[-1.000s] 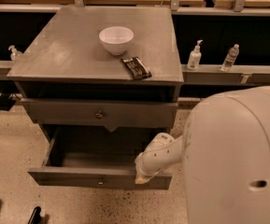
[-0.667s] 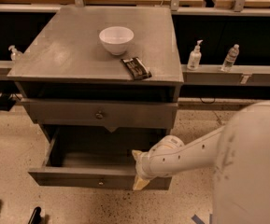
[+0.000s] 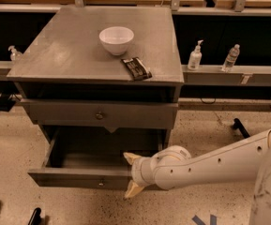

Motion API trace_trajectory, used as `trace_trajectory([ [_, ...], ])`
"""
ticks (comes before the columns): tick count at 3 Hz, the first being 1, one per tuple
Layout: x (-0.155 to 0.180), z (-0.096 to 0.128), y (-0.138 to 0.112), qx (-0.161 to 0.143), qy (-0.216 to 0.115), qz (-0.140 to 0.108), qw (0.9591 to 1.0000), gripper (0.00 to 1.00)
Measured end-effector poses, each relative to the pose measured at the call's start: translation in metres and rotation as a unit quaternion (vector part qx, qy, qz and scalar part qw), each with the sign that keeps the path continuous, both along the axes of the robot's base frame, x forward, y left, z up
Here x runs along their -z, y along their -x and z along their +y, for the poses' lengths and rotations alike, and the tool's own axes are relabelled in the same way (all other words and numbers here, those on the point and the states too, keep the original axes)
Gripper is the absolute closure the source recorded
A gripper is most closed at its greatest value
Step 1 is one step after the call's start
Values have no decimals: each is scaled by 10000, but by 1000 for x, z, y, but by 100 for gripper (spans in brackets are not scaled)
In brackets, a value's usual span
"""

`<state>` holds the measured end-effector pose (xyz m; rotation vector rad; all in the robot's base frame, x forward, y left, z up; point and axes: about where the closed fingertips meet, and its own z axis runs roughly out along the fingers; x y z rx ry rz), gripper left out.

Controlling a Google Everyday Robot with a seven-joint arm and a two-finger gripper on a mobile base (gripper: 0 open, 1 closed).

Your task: Close middle drawer

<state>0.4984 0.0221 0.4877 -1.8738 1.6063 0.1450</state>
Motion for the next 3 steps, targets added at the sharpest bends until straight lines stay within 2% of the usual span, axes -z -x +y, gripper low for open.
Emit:
trace_trajectory([
  [1, 17, 24, 27, -193, -692, -47, 9974, 42],
  [2, 31, 39, 43, -325, -1283, -11, 9912, 65],
  [3, 41, 24, 42, -247, -1676, 89, 9855, 89],
])
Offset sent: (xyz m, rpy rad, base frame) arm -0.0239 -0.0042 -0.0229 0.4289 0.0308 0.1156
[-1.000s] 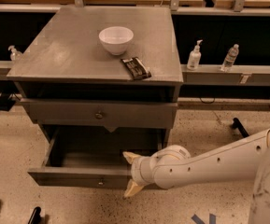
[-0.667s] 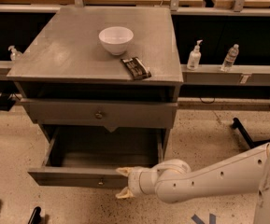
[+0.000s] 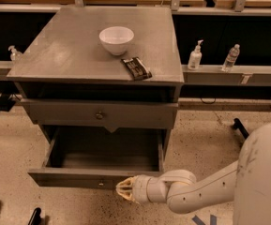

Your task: Close middle drawer

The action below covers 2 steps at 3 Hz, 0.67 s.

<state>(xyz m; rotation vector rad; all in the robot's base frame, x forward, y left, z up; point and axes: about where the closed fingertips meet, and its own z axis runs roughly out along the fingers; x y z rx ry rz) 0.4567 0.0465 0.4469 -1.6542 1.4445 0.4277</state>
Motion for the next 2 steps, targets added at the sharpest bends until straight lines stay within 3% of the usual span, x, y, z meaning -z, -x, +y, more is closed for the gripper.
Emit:
trace_trajectory([
  [1, 15, -38, -13, 333, -459, 164, 9983, 100],
  [2, 36, -71, -25, 582, -1073, 399, 9917, 100],
])
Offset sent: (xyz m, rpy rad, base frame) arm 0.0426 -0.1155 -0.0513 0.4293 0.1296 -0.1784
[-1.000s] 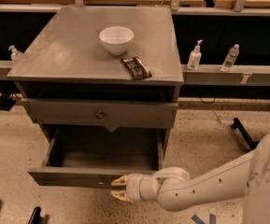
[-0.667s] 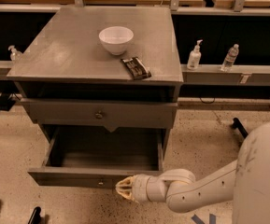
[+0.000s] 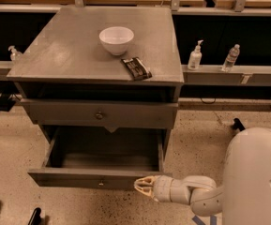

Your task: Close middle drawer

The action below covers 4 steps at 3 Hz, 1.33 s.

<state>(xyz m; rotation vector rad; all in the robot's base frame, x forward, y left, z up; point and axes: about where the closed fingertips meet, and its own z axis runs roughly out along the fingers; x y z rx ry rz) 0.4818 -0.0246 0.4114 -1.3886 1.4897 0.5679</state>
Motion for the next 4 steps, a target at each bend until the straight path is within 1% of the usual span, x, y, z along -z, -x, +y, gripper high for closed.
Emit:
trace_trajectory([
  [1, -5, 1, -4, 16, -406, 10, 9992, 100],
  [2, -5, 1, -4, 16, -406, 10, 9992, 100],
  [4, 26, 19, -3, -182, -762, -34, 9969, 100],
])
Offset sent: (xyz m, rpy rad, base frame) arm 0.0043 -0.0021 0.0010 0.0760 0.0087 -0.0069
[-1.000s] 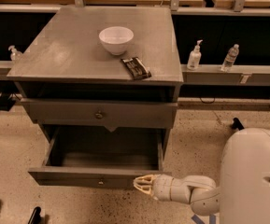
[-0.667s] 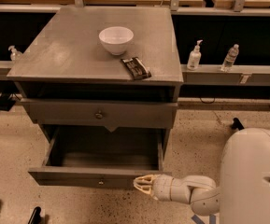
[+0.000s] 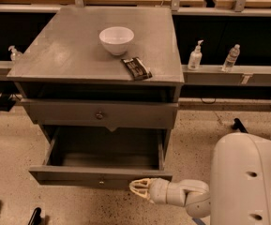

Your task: Close middle drawer

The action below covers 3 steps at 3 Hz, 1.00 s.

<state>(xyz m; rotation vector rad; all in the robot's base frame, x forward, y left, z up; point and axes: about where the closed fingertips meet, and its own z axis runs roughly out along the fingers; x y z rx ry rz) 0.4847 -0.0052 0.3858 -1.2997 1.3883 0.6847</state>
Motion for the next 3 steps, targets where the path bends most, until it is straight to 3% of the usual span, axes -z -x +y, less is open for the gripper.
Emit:
trace_trajectory([
  [1, 23, 19, 5, -262, -339, -152, 9990, 100],
  [3, 14, 41, -3, -610, -469, -848, 9934, 100],
])
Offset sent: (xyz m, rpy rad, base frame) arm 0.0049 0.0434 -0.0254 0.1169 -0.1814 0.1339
